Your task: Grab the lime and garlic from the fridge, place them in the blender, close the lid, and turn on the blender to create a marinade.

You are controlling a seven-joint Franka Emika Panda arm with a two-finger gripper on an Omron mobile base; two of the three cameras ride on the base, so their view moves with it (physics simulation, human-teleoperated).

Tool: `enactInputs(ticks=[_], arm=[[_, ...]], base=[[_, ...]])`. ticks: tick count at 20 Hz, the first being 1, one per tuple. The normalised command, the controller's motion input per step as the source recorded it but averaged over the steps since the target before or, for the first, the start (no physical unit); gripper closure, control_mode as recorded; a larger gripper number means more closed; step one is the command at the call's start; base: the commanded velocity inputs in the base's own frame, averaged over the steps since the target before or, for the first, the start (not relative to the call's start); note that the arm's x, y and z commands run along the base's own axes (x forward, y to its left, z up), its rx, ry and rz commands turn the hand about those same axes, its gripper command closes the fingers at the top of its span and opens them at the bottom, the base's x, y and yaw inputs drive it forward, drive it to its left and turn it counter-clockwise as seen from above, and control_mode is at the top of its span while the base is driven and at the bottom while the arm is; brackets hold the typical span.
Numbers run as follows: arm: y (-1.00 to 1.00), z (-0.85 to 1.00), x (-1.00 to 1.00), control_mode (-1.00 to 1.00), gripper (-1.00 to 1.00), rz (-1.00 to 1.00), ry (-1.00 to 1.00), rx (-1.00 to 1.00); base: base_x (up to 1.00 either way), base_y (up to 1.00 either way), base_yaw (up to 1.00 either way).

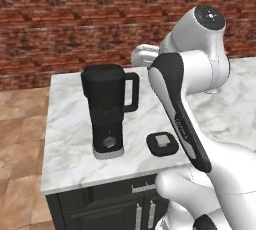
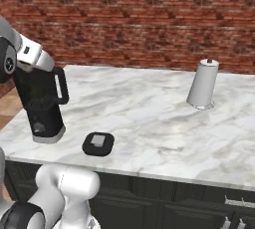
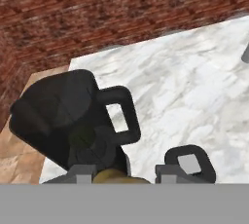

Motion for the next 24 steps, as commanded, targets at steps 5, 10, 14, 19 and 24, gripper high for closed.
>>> enactInputs(ticks=[5, 10, 14, 19, 24], arm=[[0.81, -0.07, 0.54, -1.00, 1.00, 0.08, 0.01, 0.00], [0.48, -0.13, 0.91, -1.00, 1.00, 0.05, 0.06, 0.00], [0.37, -0.05, 0.96, -1.00, 1.00, 0.03, 0.06, 0.00], [0.37, -0.34, 0.68, -1.00, 1.00, 0.04, 0.11, 0.00], [0.21, -0.40, 0.54, -1.00, 1.00, 0.06, 0.07, 0.00]], base=[[0.00, 0.00, 0.00], [0.00, 0.00, 0.00], [0.00, 0.00, 0.00], [0.00, 0.00, 0.00], [0.00, 0.00, 0.00]])
